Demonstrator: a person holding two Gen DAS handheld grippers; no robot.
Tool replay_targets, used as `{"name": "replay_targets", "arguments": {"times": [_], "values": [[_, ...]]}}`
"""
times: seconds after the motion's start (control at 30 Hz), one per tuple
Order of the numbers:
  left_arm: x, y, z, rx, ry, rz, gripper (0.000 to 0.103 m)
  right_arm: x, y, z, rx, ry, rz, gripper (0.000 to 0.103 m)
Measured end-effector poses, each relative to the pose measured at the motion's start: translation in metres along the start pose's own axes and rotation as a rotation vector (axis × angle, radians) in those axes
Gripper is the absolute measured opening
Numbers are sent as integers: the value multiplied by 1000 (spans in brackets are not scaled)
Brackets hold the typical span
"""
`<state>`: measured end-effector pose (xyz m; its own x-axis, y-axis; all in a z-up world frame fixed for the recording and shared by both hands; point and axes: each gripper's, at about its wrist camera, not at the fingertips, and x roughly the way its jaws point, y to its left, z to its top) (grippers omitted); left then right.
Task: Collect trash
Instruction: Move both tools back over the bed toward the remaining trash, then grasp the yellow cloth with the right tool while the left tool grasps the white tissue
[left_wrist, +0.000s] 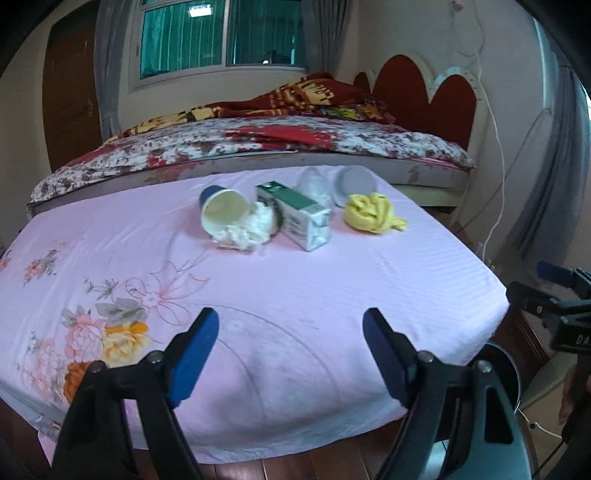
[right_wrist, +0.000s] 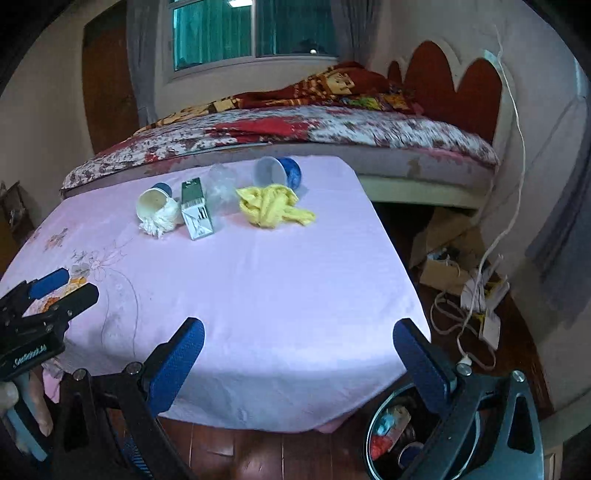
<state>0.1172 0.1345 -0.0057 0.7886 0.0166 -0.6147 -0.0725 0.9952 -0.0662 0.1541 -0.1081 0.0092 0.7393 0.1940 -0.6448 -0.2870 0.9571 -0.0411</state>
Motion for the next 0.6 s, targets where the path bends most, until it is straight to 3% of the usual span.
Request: {"name": "replay_targets", "arguments": {"times": [0.43,0.6], "values": [[63,43,36,-36,29,36,82,79,31,69,-37,8,43,100],[99,50,52,-25,55,44,82,122,28,85,-44,34,49,92]]}}
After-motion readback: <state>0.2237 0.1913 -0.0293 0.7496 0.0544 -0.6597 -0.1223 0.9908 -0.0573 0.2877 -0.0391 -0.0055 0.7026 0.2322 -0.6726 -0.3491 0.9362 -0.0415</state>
